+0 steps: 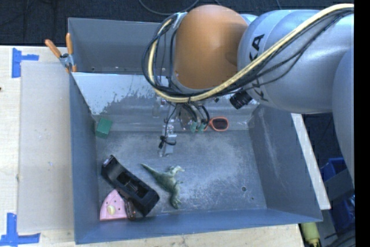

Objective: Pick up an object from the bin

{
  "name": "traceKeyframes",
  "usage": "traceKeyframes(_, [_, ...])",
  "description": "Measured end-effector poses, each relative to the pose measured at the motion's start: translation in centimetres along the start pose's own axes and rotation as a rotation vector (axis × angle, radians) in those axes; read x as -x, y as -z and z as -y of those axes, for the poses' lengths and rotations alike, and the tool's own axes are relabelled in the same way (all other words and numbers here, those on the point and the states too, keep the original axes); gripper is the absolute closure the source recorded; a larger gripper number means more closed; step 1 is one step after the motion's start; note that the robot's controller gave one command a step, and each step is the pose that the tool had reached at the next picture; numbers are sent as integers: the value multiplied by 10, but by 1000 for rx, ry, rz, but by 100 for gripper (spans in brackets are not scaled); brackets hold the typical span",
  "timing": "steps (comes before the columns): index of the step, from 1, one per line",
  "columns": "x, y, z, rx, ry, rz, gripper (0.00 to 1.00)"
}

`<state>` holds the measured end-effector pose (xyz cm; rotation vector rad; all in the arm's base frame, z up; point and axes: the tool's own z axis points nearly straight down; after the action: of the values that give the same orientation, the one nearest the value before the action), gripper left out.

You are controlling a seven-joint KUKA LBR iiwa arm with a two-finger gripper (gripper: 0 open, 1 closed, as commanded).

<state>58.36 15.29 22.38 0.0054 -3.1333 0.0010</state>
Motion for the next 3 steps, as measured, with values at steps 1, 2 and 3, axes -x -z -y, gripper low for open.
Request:
traceKeyframes(1, [1,5,1,1,-3,7,0])
traceKeyframes(2, [-31,-39,32,1,74,5,0])
traceKeyframes(3, [-49,-62,35,-2,13,2,0])
